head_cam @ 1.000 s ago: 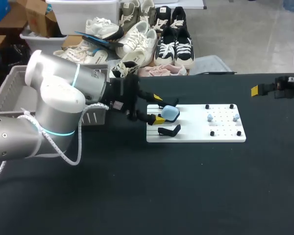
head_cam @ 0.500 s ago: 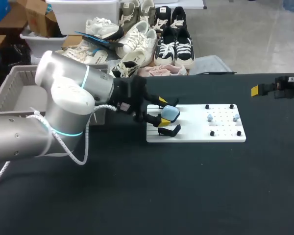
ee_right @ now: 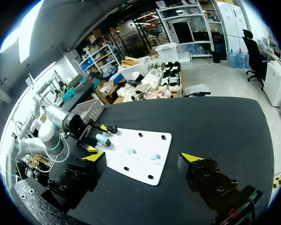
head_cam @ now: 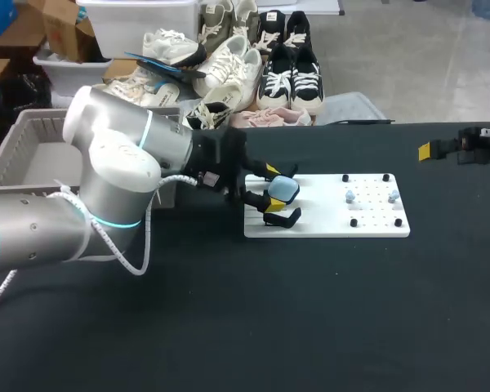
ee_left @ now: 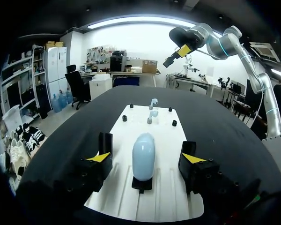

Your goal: Pick up each earbud case from the left stands, insert the matching earbuds, close the lid, and place the case in the box.

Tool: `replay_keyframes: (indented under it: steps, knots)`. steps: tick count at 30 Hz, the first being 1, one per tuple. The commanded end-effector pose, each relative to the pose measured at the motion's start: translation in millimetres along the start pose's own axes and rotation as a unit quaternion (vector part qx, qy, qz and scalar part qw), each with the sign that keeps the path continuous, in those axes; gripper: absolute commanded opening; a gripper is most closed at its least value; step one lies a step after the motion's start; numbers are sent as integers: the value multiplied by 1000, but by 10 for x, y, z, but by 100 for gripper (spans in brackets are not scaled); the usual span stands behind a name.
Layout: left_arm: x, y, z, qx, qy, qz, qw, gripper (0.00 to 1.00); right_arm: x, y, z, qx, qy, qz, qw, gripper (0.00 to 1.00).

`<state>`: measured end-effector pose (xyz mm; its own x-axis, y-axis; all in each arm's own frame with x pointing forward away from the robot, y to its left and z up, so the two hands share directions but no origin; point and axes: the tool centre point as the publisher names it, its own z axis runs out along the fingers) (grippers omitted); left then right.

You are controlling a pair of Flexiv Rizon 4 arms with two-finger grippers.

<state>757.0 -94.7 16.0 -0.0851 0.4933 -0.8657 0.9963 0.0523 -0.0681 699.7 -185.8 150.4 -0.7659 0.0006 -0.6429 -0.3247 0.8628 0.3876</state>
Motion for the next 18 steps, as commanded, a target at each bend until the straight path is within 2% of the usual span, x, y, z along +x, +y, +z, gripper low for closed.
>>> replay_keyframes:
  steps: [1, 14, 18]
  knots:
    - [1, 32, 13, 4, 0, -2, 1000, 96, -2, -11, 5, -2, 0, 0, 1000, 100]
    - [4, 61, 39, 4, -2, -7, 1000, 78, -2, -11, 5, -2, 0, 0, 1000, 100]
    - [13, 82, 38, 2, -2, -11, 1000, 77, -2, -11, 5, -2, 0, 0, 1000, 100]
